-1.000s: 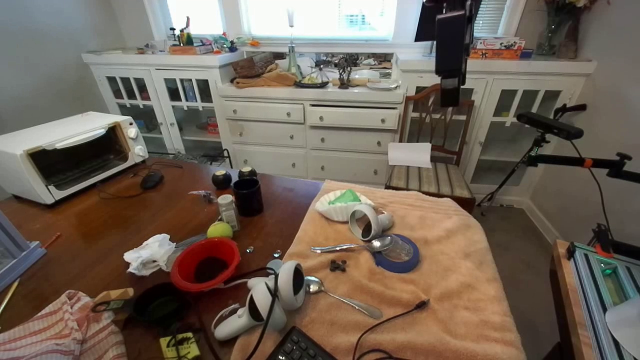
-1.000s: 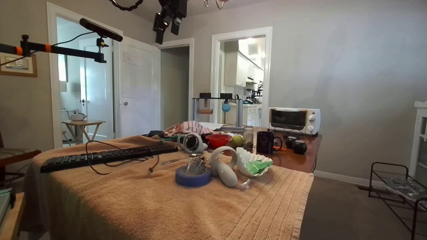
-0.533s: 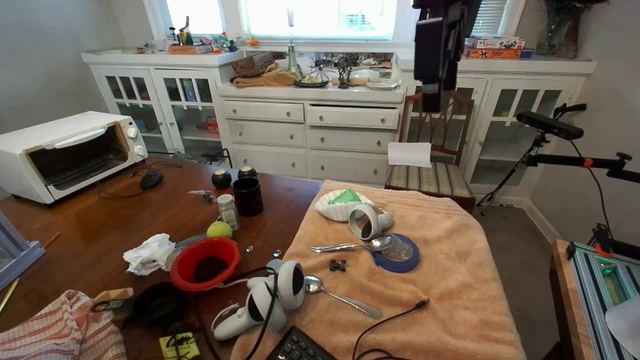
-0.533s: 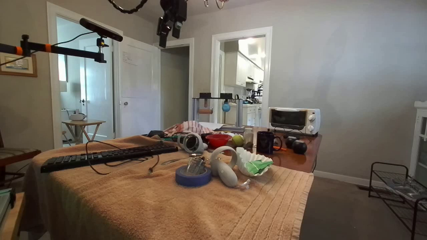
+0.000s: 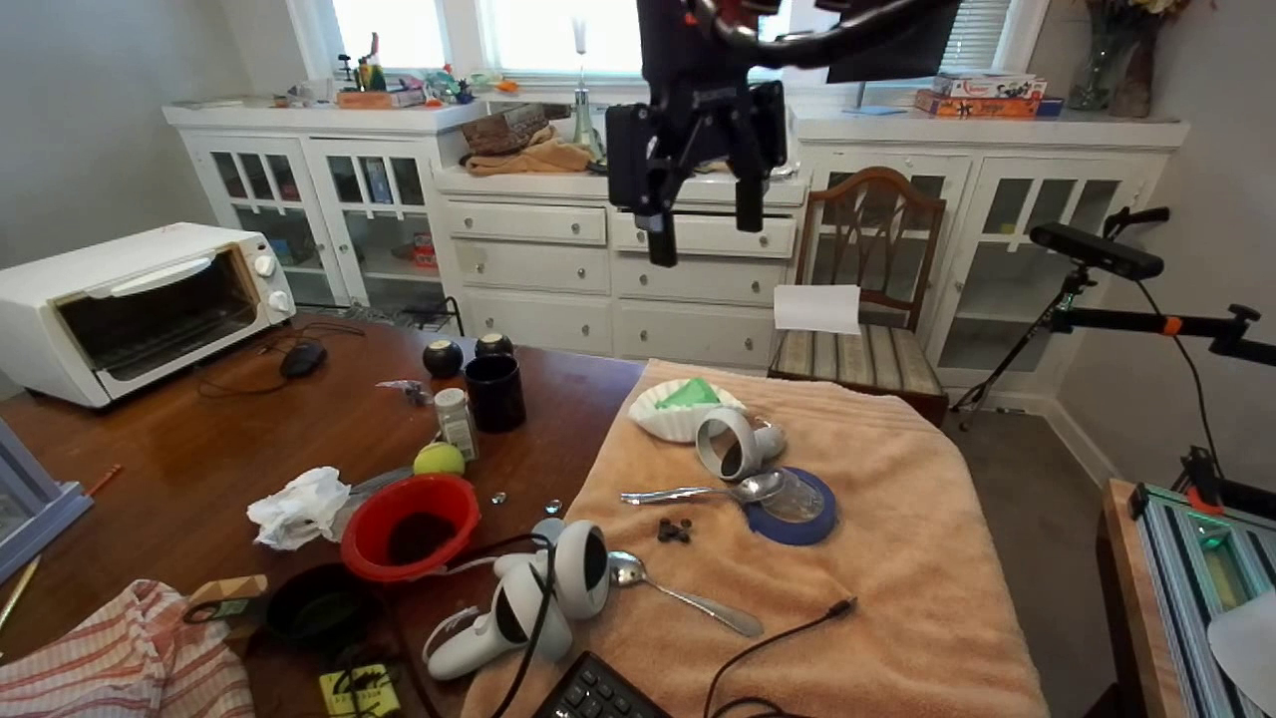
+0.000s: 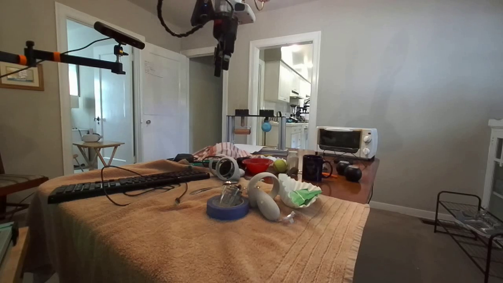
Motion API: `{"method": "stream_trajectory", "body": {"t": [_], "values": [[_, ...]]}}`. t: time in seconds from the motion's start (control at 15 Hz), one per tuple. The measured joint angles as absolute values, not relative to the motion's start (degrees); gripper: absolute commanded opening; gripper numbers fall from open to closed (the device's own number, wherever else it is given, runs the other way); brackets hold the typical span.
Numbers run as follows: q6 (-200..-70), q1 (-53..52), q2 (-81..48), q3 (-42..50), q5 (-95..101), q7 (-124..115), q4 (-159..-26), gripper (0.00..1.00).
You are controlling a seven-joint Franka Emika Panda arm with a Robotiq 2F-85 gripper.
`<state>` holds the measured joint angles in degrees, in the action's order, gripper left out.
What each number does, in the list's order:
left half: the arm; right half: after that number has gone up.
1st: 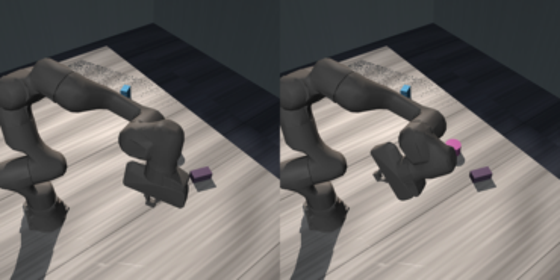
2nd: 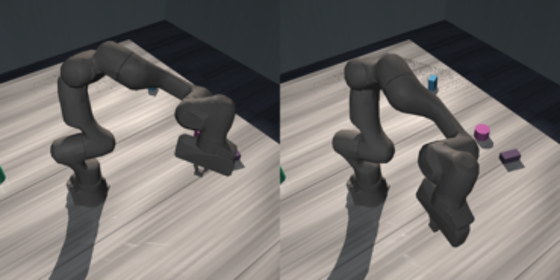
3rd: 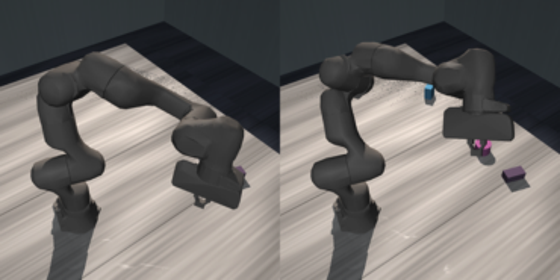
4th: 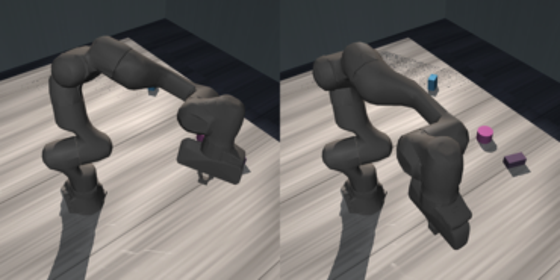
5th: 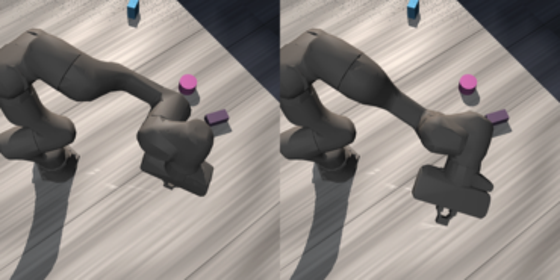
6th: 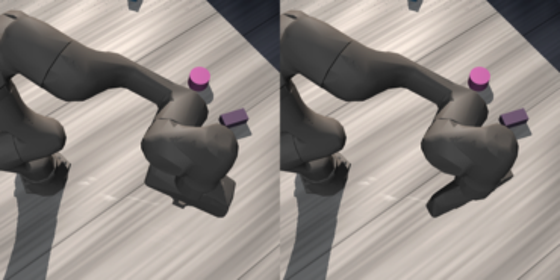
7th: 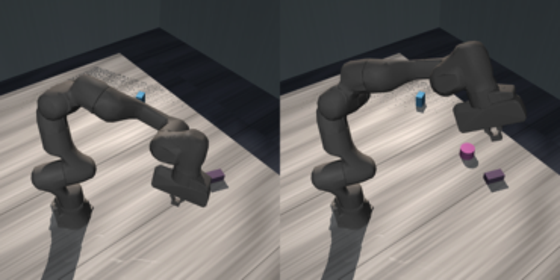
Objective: Take the black mug and put it on the orange towel
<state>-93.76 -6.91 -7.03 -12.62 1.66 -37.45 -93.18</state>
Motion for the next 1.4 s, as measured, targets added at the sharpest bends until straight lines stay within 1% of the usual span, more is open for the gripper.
{"method": "stream_trajectory", "body": {"t": [0.27, 0.67, 1.07, 1.4], "values": [[-96.9, -7.1, -13.1, -9.4, 1.6, -40.8, -85.5, 1.0], [-106.2, -7.1, -19.7, -5.0, 1.6, -43.9, -79.3, 1.0], [-117.4, -8.4, -25.9, -2.1, 1.9, -49.9, -77.3, 1.0], [-118.6, -9.1, -27.1, -1.6, 1.9, -50.7, -76.9, 1.0]]}}
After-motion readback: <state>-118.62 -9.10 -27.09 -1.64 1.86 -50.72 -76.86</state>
